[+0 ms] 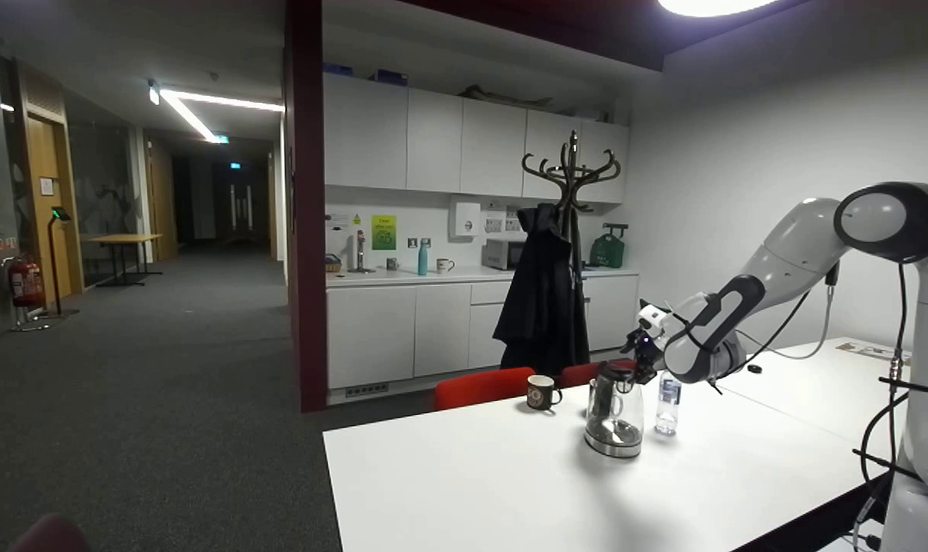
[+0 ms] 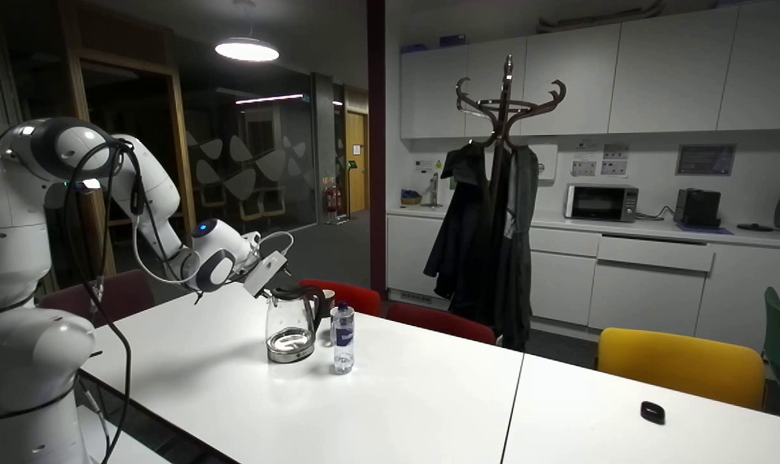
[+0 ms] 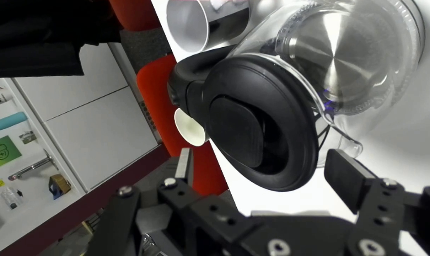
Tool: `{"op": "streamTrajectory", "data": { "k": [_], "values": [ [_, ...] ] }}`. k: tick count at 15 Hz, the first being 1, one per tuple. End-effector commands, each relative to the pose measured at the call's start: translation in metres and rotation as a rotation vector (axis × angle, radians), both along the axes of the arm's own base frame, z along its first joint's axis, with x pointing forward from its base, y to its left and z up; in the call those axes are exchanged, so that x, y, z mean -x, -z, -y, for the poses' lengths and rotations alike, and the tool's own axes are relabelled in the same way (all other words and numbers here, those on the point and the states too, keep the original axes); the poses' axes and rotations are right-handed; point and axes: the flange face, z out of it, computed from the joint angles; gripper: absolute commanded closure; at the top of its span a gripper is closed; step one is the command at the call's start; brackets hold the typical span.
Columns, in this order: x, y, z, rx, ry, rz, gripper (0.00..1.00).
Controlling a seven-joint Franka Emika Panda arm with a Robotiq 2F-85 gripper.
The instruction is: Open the kettle
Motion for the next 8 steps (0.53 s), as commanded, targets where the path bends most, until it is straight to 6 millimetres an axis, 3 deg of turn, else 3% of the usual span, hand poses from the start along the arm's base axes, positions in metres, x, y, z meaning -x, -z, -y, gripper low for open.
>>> {"op": "streamTrajectory", "data": {
  "k": [1, 8],
  "values": [
    [-0.0047, -0.0055, 0.0016, 0.018, -0.010, 0.014, 0.00],
    [-0.0087, -0.0078, 0.0053, 0.022, -0.005, 0.021, 0.00]
  ]
}}
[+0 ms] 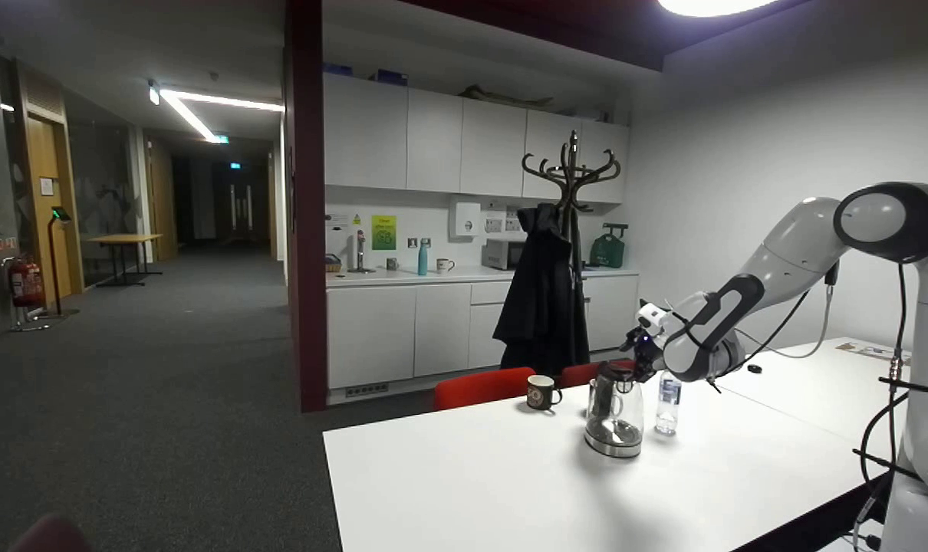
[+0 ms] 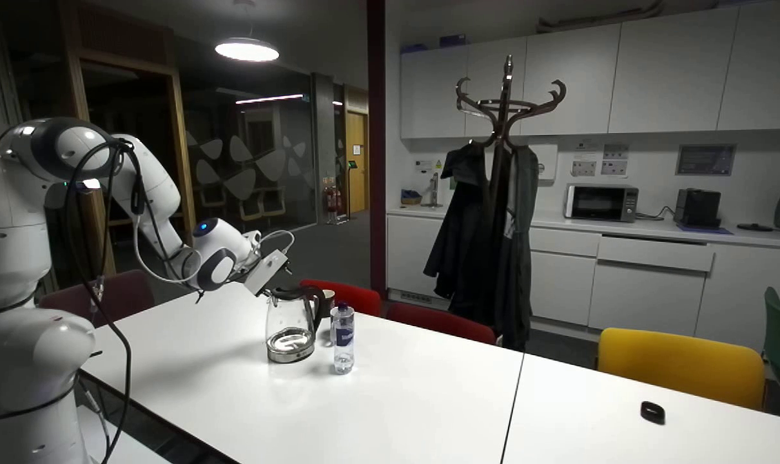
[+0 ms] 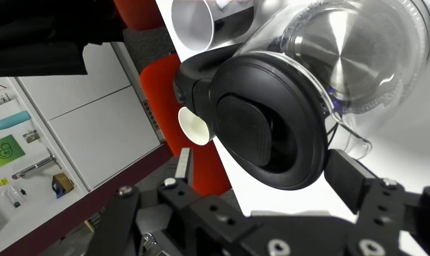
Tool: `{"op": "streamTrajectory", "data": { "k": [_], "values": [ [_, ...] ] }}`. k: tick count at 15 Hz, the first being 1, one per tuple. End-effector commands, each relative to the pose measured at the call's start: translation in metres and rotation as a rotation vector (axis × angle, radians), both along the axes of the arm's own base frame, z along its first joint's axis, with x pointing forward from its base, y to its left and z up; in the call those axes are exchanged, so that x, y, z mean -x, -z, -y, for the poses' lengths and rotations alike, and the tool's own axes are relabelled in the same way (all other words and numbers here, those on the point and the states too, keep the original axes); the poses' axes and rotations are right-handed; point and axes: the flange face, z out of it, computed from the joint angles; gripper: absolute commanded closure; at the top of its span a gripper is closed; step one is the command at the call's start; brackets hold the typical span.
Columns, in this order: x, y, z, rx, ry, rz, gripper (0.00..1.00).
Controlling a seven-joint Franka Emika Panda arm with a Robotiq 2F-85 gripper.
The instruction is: Open the kettle
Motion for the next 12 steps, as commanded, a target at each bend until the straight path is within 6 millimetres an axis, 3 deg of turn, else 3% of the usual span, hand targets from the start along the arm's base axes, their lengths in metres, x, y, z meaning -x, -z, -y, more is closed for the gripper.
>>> {"op": "streamTrajectory", "data": {
  "k": [1, 12],
  "values": [
    [-0.0063, -0.0048, 0.0054, 0.022, -0.005, 0.014, 0.00],
    [-0.0099, -0.0084, 0.0108, 0.051, -0.019, 0.023, 0.00]
  ]
}}
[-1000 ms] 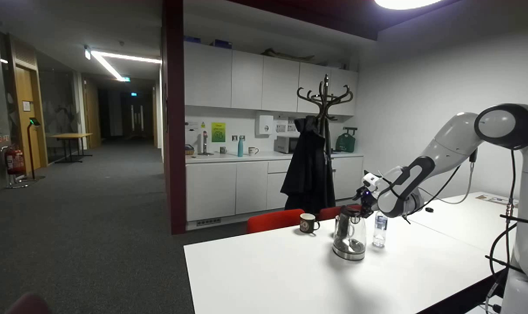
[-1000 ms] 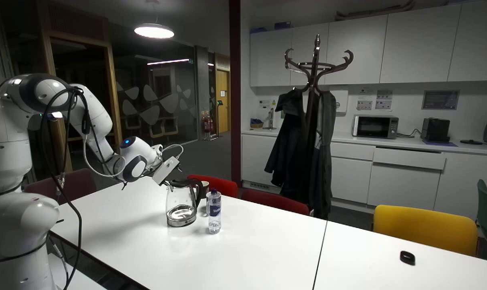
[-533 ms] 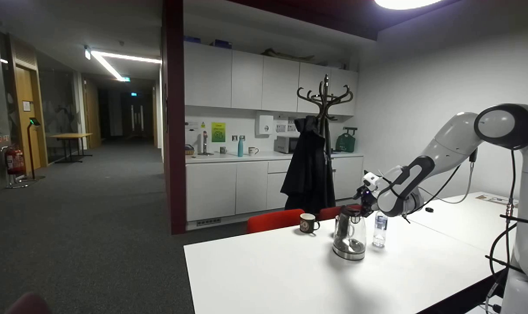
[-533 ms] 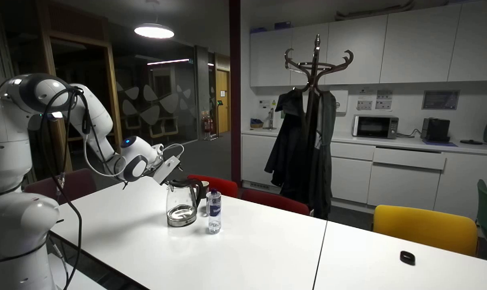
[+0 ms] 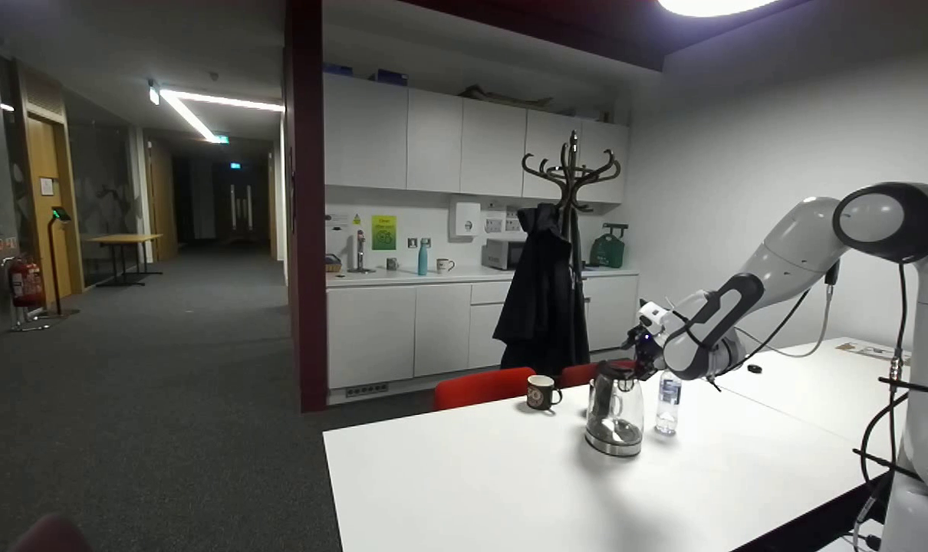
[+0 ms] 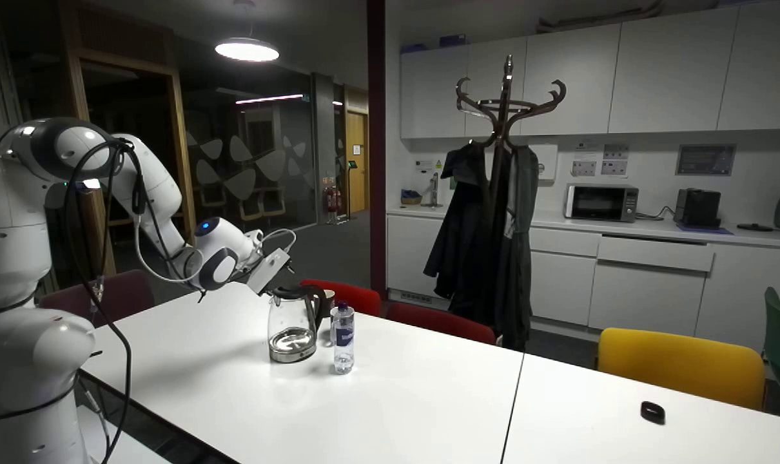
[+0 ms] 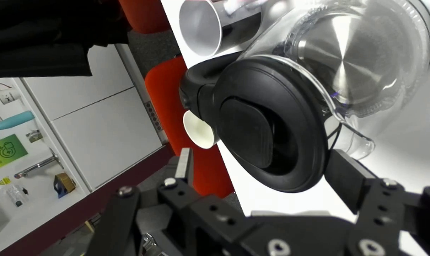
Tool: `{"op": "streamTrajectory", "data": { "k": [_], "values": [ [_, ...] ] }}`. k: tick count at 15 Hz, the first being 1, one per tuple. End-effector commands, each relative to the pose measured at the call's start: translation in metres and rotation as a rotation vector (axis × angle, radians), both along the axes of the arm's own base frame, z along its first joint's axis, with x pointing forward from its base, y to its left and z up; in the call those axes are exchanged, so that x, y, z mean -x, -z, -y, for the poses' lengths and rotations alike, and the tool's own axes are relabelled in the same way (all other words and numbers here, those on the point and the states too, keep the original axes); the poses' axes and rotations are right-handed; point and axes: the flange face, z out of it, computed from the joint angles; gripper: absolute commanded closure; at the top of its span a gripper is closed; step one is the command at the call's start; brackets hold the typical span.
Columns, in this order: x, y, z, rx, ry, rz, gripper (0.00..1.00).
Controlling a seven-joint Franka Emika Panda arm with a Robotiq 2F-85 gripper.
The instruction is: Open the kettle
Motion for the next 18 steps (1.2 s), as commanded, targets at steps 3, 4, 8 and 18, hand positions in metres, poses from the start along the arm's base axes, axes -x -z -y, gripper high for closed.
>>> {"op": "streamTrajectory", "data": {
  "k": [3, 4, 8, 18],
  "values": [
    [-0.011, -0.009, 0.004, 0.055, -0.036, 0.024, 0.00],
    [-0.012, -0.010, 0.004, 0.061, -0.041, 0.027, 0.00],
    [-0.016, -0.016, 0.004, 0.080, -0.057, 0.040, 0.00],
    [-0.025, -0.027, 0.004, 0.095, -0.067, 0.068, 0.00]
  ]
}}
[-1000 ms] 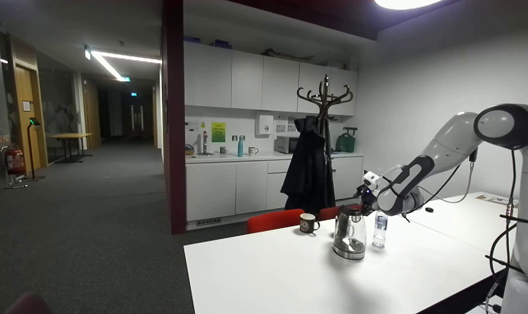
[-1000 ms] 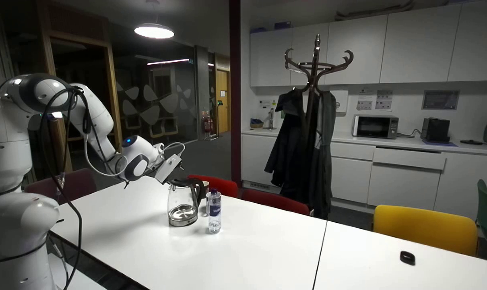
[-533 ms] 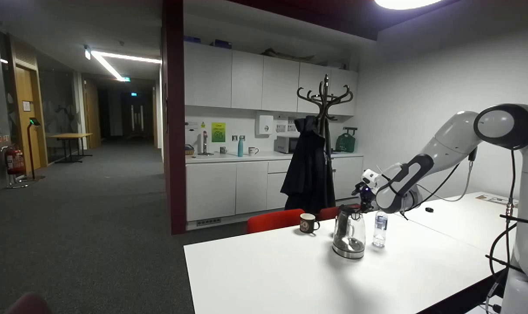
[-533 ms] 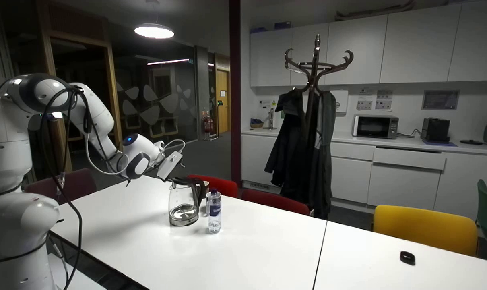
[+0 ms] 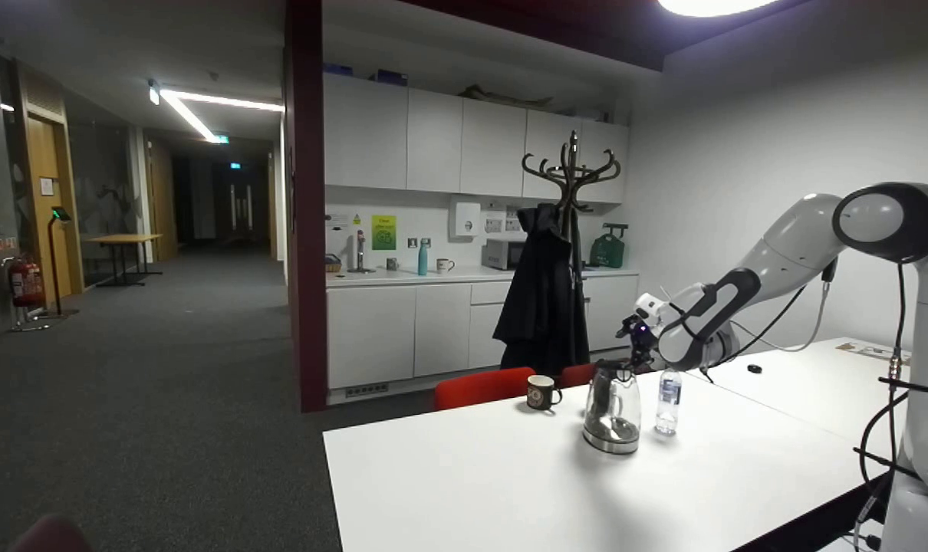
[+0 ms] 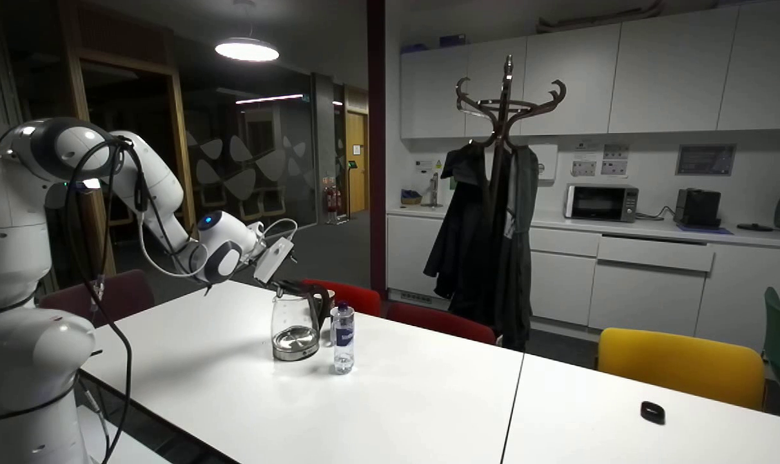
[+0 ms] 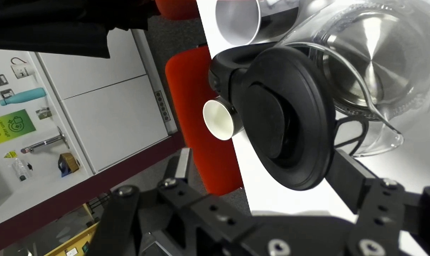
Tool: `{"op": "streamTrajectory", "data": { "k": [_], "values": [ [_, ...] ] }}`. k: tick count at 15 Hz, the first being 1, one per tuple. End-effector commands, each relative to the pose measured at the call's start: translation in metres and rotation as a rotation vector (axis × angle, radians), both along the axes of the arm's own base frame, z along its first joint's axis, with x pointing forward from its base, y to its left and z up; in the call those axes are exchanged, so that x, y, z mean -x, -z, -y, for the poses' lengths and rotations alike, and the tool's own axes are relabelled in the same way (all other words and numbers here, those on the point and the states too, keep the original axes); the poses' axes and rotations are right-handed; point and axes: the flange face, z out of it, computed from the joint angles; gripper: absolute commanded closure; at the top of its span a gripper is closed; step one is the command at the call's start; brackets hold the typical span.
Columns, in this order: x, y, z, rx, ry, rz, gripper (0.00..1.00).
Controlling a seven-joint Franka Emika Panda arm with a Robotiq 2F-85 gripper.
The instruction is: Open the kettle
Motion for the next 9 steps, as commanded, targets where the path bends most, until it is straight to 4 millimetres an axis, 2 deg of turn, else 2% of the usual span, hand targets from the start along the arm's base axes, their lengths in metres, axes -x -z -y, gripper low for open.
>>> {"op": "streamTrajectory", "data": {
  "k": [1, 8, 9],
  "values": [
    [-0.011, -0.007, 0.003, 0.024, -0.005, 0.021, 0.00],
    [-0.019, -0.020, 0.003, 0.012, 0.004, 0.040, 0.00],
    [-0.020, -0.023, 0.003, 0.011, 0.005, 0.045, 0.04]
  ]
}}
